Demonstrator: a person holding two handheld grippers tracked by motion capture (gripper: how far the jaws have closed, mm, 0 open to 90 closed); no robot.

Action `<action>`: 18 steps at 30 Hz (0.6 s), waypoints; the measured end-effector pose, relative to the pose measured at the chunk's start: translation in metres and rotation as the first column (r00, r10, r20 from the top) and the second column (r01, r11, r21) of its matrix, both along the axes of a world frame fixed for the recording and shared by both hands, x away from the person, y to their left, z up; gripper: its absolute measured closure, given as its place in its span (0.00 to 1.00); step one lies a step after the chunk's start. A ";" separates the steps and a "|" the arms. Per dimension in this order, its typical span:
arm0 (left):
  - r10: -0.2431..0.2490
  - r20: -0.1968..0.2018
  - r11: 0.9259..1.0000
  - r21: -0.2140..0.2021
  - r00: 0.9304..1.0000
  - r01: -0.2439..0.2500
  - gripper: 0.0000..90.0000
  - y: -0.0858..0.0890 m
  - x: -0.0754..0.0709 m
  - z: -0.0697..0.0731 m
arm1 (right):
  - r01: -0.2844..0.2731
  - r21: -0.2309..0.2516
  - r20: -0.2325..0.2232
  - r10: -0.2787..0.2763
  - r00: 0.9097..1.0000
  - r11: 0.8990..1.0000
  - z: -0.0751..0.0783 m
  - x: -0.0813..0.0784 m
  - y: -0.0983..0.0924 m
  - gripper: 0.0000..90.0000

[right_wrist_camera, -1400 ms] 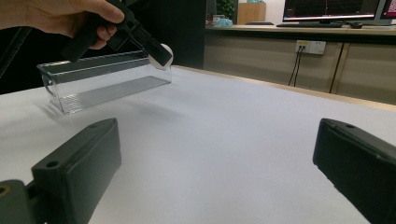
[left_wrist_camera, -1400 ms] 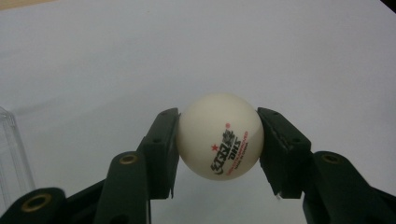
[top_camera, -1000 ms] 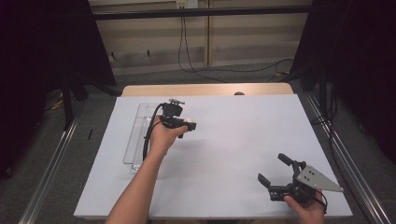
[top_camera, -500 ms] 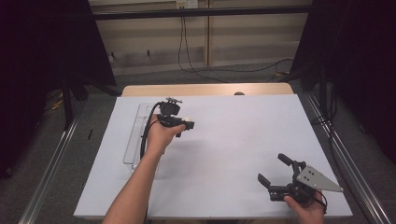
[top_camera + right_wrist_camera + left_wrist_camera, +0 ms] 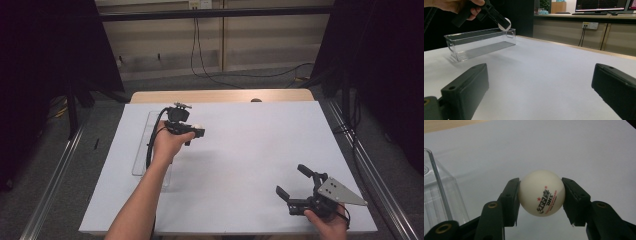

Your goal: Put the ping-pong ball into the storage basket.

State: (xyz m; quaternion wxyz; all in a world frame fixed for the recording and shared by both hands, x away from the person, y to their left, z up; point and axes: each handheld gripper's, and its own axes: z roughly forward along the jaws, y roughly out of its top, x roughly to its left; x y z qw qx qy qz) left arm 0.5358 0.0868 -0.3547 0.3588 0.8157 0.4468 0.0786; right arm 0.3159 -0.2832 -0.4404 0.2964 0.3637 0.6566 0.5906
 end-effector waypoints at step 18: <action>0.020 0.004 1.000 0.004 1.000 -0.020 0.57 0.008 0.000 0.008 | -0.003 0.002 -0.004 0.003 1.000 1.000 0.000 0.000 0.000 0.01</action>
